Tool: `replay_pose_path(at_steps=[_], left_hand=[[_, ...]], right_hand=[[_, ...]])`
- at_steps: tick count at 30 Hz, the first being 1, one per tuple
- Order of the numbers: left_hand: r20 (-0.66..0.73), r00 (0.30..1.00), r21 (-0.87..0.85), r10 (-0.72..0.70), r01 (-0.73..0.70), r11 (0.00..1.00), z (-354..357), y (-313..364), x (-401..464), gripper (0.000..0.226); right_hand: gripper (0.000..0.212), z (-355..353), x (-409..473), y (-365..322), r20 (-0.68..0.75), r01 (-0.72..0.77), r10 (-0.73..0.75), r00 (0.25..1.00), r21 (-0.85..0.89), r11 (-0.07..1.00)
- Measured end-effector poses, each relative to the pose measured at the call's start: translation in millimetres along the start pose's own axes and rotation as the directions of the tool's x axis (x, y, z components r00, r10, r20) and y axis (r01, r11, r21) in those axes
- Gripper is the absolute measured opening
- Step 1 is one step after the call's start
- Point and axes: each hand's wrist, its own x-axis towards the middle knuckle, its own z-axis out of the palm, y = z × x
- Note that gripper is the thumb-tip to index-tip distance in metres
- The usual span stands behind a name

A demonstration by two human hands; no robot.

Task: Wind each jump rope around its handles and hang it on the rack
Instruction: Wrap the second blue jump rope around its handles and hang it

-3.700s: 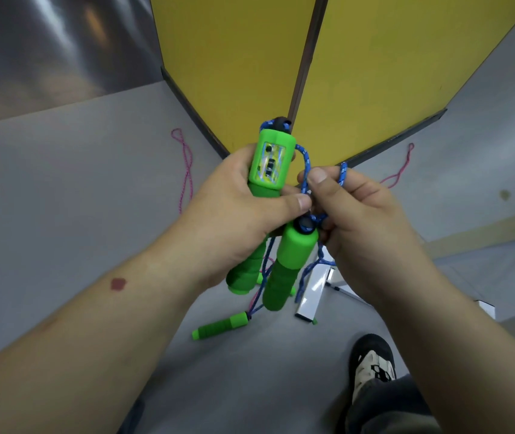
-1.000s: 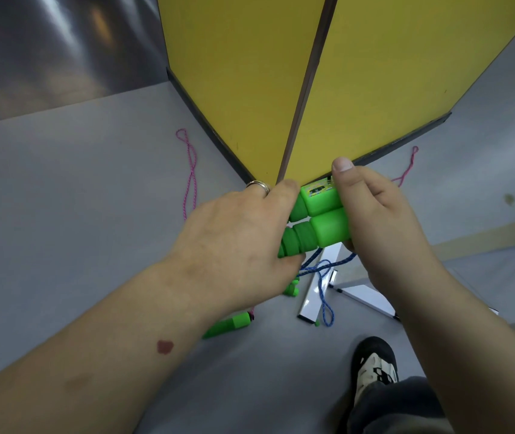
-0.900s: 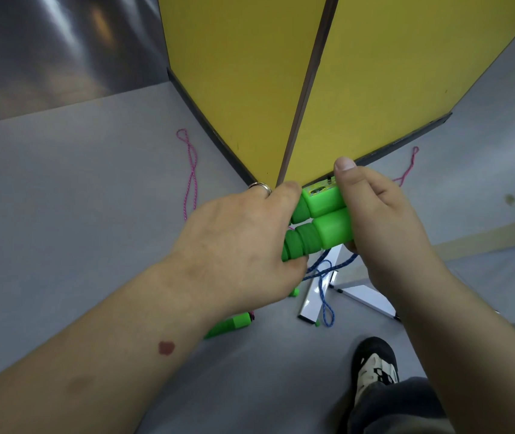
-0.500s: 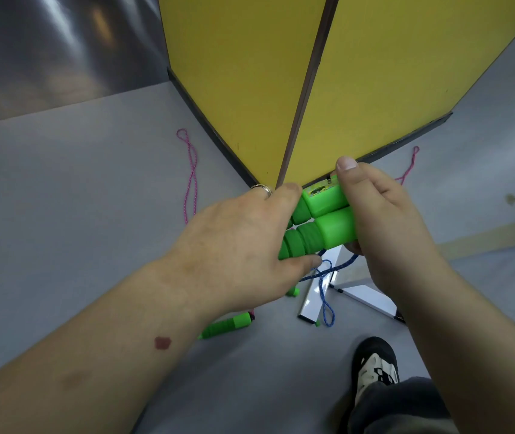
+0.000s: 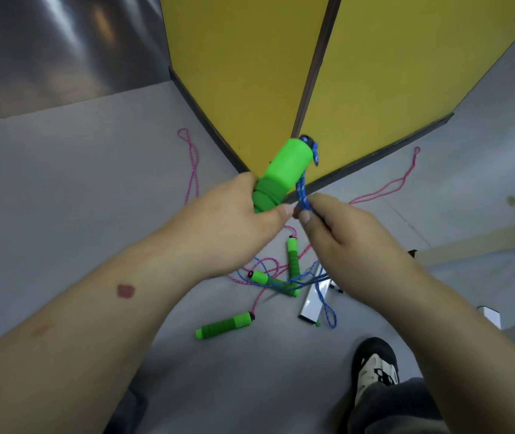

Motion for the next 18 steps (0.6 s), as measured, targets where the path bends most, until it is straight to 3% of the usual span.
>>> replay_pose_path(at_steps=[4,10,13,18], left_hand=[[0.097,0.995,0.35,-0.02,-0.016,0.937,4,-4,-5,0.032],[0.324,0.944,0.499,-0.066,-0.111,0.859,-7,-1,-10,0.015],[0.477,0.876,0.419,-0.065,-0.162,0.894,-3,3,-13,0.005],[0.58,0.814,0.192,0.025,-0.166,0.967,-9,3,-10,0.008]], right_hand=[[0.033,-11,-2,-1,0.117,0.11,-0.098,0.988,-0.096,0.989],[0.026,-37,-3,6,0.199,0.043,-0.079,0.977,0.179,0.983],[0.028,-44,-1,7,0.165,0.019,-0.074,0.984,0.313,0.95],[0.032,-40,2,8,0.123,-0.034,-0.037,0.992,0.529,0.848]])
